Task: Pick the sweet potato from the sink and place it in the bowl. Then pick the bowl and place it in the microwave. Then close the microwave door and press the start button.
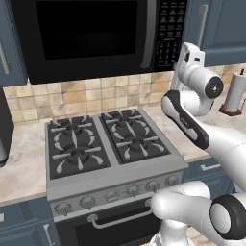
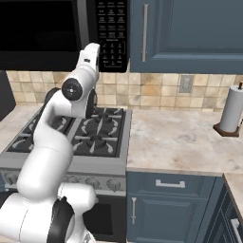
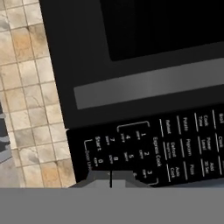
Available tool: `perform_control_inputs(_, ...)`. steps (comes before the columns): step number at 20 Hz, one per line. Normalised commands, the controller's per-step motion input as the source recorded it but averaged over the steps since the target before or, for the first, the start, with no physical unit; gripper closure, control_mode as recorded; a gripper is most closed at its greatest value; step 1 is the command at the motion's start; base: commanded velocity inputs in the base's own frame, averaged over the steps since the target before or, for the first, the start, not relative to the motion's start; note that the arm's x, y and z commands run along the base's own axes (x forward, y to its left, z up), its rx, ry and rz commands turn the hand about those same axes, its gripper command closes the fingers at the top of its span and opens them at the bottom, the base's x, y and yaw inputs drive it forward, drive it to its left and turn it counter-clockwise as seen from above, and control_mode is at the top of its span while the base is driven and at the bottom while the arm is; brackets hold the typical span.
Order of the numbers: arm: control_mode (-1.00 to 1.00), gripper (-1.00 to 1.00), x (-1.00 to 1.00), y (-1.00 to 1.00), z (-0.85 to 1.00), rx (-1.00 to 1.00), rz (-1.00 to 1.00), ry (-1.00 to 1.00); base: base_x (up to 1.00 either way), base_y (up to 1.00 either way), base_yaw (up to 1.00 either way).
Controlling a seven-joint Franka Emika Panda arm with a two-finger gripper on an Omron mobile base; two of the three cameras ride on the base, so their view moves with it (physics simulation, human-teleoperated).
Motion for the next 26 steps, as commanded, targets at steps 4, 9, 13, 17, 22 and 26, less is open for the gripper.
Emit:
perform_control_inputs(4,-1.0,1.0,0.0,-0.1,0.0,0.04,0.0,0.0,0.0,0.0,0.0)
perform_control_inputs(9,-1.0,1.0,0.0,-0.11,-0.01,0.01,0.05,0.0,0.0,0.0,0.0)
perform_control_inputs(13,-1.0,1.0,0.0,-0.01,0.0,0.0,0.11,0.0,0.0,0.0,0.0)
perform_control_inputs(17,-1.0,1.0,0.0,0.0,0.0,0.0,0.09,0.0,0.0,0.0,0.0)
perform_control_inputs(22,-1.0,1.0,0.06,0.0,0.0,0.0,0.07,0.0,0.0,0.0,0.0)
perform_control_inputs(26,-1.0,1.0,0.09,-0.01,0.0,0.0,0.05,0.0,0.0,0.0,0.0)
